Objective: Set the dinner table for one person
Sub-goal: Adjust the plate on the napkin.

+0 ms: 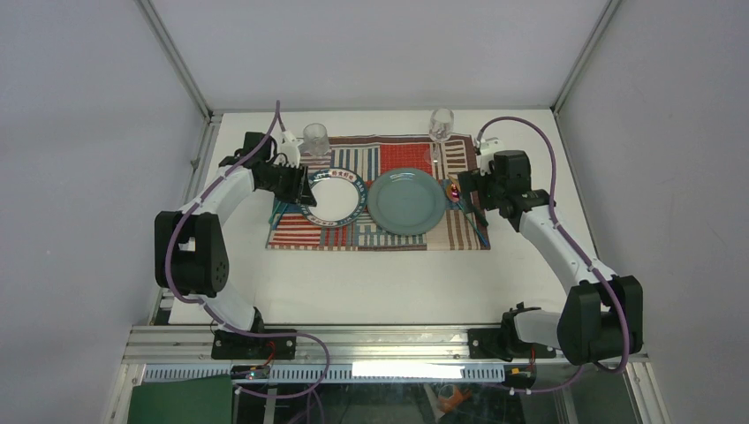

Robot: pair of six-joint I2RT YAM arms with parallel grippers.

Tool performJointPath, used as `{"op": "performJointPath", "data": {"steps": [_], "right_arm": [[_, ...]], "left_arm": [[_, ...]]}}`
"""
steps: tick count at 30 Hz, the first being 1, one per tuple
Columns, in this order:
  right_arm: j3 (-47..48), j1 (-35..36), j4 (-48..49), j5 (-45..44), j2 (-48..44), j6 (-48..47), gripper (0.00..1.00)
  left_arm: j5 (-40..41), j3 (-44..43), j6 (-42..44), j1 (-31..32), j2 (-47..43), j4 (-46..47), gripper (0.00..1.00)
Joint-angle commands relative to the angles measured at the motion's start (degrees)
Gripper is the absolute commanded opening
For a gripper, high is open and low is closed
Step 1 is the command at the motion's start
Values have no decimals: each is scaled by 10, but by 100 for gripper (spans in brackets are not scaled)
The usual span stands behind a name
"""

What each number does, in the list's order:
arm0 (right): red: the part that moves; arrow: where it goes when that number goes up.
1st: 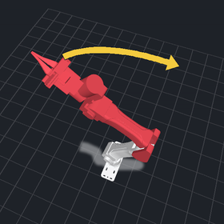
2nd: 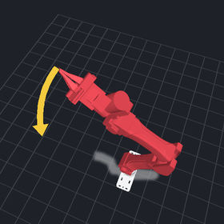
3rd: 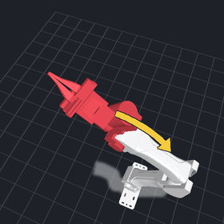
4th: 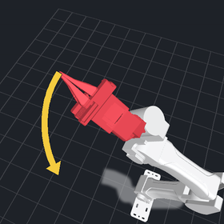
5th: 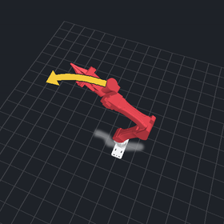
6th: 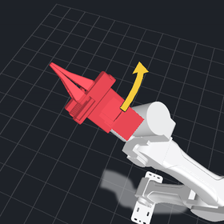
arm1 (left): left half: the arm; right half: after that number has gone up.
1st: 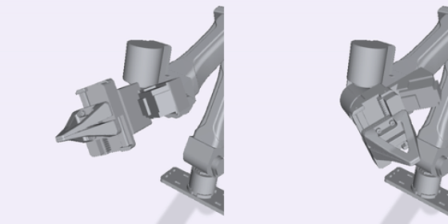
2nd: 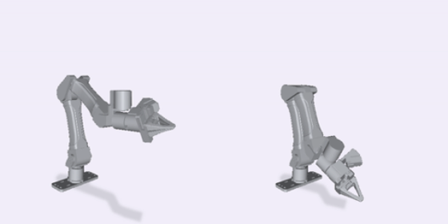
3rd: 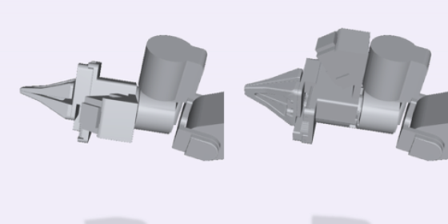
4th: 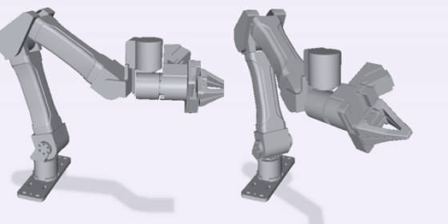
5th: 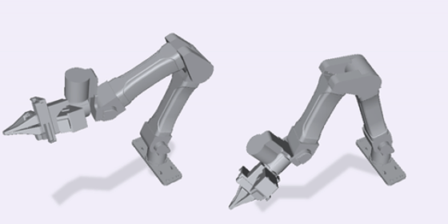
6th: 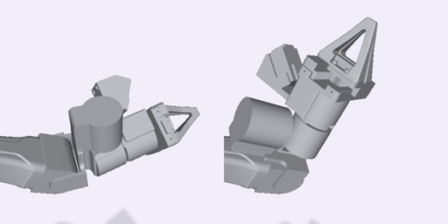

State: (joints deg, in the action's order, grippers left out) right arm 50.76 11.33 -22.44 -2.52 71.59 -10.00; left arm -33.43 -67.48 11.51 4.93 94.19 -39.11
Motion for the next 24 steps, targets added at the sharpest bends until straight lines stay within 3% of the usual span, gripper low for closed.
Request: {"op": "performJointPath", "data": {"steps": [1,7,24], "right_arm": [[14,-3,7,5,-4,-3,100],[13,-3,8,5,-4,-2,100],[15,-3,6,3,0,-1,100]], "left_arm": [[-40,12,-42,-13,16,51,32],[-81,19,-61,-57,51,56,49],[-29,20,-106,-88,101,92,43]]}}
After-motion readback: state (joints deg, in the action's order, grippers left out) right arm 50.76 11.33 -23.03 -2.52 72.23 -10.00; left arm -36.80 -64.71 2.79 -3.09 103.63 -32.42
